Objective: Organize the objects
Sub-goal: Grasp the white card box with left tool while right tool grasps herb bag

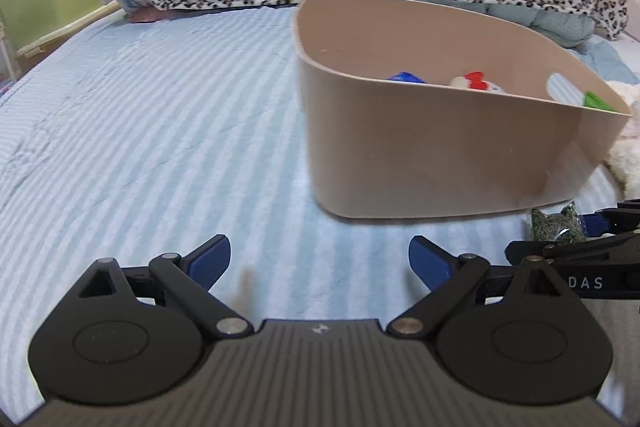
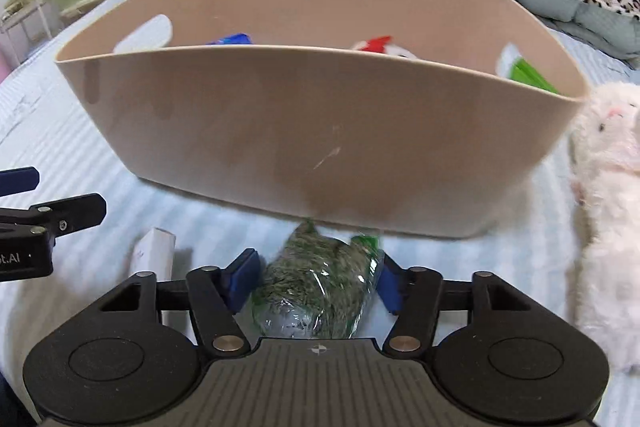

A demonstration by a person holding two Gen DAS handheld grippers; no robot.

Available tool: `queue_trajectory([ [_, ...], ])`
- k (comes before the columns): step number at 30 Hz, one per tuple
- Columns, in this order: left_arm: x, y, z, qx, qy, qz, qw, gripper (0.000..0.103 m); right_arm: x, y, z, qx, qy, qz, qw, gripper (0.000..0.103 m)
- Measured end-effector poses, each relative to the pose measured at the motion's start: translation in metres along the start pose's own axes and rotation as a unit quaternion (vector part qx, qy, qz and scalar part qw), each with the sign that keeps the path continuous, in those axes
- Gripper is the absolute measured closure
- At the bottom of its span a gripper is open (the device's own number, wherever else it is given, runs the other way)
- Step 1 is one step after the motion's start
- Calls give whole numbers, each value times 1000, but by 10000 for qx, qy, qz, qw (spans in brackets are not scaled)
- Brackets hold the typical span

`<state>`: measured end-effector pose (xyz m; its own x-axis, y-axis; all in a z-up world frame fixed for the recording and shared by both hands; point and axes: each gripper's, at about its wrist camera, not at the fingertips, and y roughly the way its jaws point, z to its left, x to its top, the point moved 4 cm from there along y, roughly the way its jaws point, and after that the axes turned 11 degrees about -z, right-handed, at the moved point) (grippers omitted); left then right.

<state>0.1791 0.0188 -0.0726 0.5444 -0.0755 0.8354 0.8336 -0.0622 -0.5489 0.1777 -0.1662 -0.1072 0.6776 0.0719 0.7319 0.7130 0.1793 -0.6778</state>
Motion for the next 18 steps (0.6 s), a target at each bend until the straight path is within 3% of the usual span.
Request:
queue_trajectory([
  [3,-1,-1,-13,-145,4,-20,9999,7,-2,-7,-6,-127,-158,101,9997,40],
  [10,-6,2,-43,-417,105,62,9991,7,-9,-24,-22,-170,-467,269,9984,25],
  [18,-24,14,-58,-581,26,532,9969,10,-19,-19,-33,-128,-330,145,9993,22],
])
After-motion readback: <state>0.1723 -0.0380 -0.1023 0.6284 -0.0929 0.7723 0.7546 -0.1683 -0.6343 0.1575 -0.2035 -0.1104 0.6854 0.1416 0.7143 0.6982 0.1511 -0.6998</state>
